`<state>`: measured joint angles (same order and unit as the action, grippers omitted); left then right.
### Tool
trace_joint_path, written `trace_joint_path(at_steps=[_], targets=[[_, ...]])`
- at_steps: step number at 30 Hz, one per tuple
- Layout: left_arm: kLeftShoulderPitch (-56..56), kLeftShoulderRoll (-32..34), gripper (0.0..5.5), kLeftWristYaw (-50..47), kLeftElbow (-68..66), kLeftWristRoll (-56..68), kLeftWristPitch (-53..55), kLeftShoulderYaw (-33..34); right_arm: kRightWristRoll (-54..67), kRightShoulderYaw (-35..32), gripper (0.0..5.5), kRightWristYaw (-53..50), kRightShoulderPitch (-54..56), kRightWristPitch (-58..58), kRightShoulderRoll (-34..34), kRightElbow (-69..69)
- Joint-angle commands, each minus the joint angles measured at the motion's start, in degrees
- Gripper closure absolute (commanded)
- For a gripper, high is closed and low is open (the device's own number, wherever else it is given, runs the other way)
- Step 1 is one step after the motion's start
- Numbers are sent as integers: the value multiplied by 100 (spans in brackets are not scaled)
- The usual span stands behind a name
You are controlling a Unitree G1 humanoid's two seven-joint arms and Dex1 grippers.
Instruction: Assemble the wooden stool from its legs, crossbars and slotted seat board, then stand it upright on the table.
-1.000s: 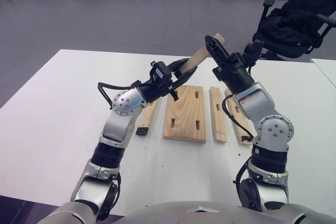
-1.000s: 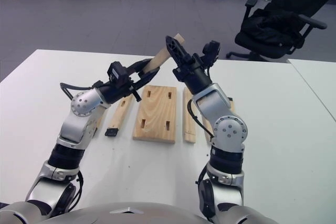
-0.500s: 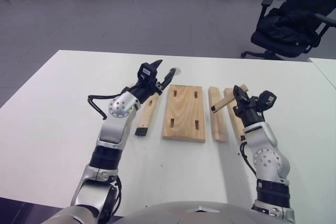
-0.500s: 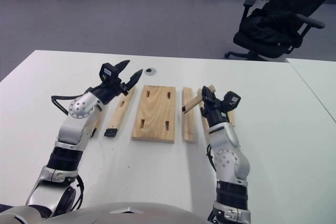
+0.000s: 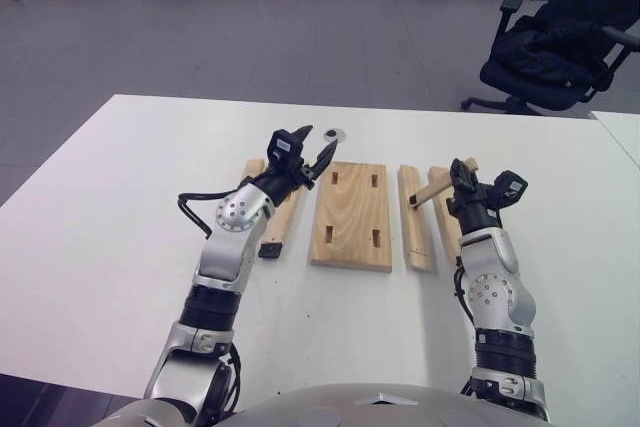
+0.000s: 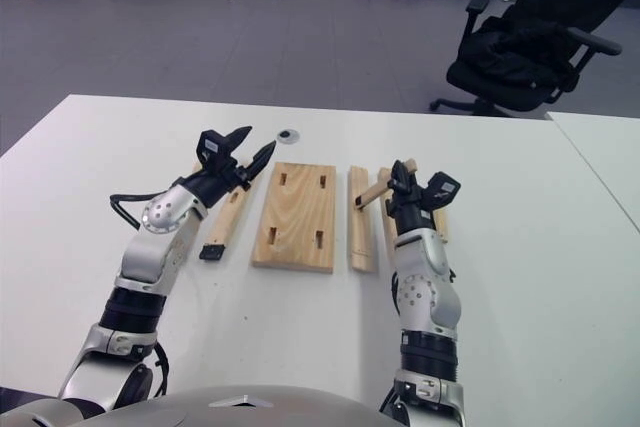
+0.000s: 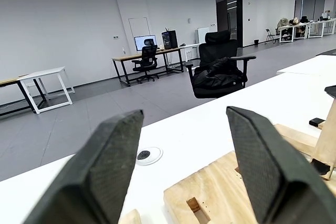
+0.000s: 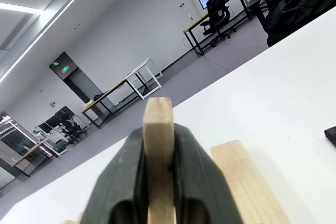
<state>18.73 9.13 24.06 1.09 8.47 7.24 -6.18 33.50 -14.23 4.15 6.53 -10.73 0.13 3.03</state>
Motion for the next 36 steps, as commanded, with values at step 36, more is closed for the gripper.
trace_joint_path(at_steps=[36], targets=[[-152,17,262,59,127,-98,160,-172,-2529,1470,509,642,-765,476,-707,-2146]])
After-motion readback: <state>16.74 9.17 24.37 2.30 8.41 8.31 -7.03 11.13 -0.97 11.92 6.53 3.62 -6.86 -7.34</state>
